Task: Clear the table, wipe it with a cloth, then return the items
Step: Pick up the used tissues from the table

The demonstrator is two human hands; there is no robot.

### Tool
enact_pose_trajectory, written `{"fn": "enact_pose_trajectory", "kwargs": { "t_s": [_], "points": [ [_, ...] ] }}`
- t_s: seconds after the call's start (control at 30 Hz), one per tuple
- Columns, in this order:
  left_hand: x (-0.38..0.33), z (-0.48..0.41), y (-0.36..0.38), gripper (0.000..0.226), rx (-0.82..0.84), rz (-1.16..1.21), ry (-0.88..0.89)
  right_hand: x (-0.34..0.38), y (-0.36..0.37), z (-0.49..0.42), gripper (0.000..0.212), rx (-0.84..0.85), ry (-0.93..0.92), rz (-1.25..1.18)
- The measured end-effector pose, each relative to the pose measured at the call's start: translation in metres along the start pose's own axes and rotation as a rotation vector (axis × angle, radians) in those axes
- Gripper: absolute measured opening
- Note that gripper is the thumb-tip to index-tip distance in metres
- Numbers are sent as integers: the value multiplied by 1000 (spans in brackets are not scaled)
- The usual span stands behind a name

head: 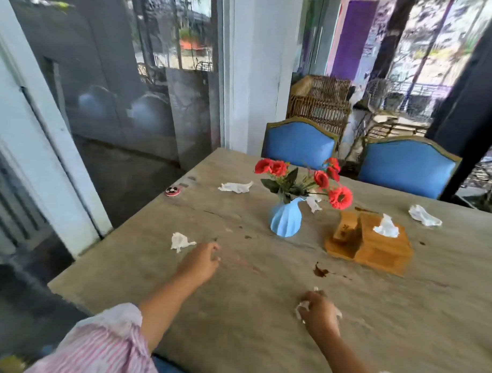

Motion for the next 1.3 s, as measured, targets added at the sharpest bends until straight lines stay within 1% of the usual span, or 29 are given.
{"fn": "enact_pose_trajectory", "kwargs": {
  "t_s": [0.07,0.13,0.17,0.3,0.37,0.43,0.47,0.5,0.53,0.6,0.67,0.7,0.73,0.8,0.83,0.87,0.9,0.93,1.07,1.13,1.17,1.23,1.3],
  "points": [
    [28,-28,-17,38,-93,-43,-46,17,9,1,22,-34,17,-92],
    [50,-50,-25,42,-127,-108,-90,39,14,2,16,-71,-1,-170],
    [60,-60,-27,43,-129,-139,-103,52,18,2,14,-75,-29,-211],
    [92,-86,-21,47,-82,-213,-155,98,23,-2,18,-91,-109,-465],
    [101,-92,-17,42,-48,-235,-191,118,23,-9,16,-92,-143,-569],
    [103,-93,-19,34,-66,-224,-224,134,27,-17,16,-78,-153,-661],
    [100,-93,-20,30,-90,-169,-221,140,29,-22,17,-68,-150,-700],
    [97,-93,-21,29,-116,-57,-216,147,32,-27,17,-56,-143,-735],
    [91,-90,-21,29,-139,116,-217,154,36,-33,17,-41,-131,-764],
    [78,-88,-14,31,-147,577,-278,170,43,-44,18,-17,-96,-841],
    [59,-81,2,28,-47,1010,-405,189,49,-52,15,16,-73,-917],
    [49,-79,8,25,15,1140,-443,198,53,-54,13,34,-72,-933],
    [41,-77,12,23,74,1206,-463,206,56,-56,12,46,-79,-935],
    [31,-77,14,23,156,1299,-487,217,61,-62,10,47,-97,-896],
    [30,-77,13,24,172,1354,-501,221,64,-65,8,46,-100,-864],
    [30,-78,11,24,167,1384,-507,223,67,-69,4,50,-102,-824],
    [33,-81,9,25,158,1386,-509,225,69,-74,5,55,-106,-770],
    [37,-82,6,26,145,1367,-515,227,72,-80,9,66,-118,-703],
    [56,-99,-9,36,4,1319,-543,251,79,-116,17,153,-256,-432],
    [67,-113,-18,35,-91,1328,-539,264,75,-146,20,108,-312,-295],
    [73,-121,-22,33,-141,1322,-535,268,73,-166,24,70,-309,-246],
    [86,-140,-25,31,-222,1291,-517,273,77,-211,32,18,-247,-170],
    [95,-156,-26,26,-272,1248,-494,281,80,-250,39,-24,-208,-81]
  ]
}}
Point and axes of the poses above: each hand's wrist, its own z-axis away from the middle knuckle, its own y-axis out of the palm, x = y × z, the point moved 6 cm from there along -z, towards the middle knuckle, and after that the axes turned 4 degrees about z, right-handed, at the moved point
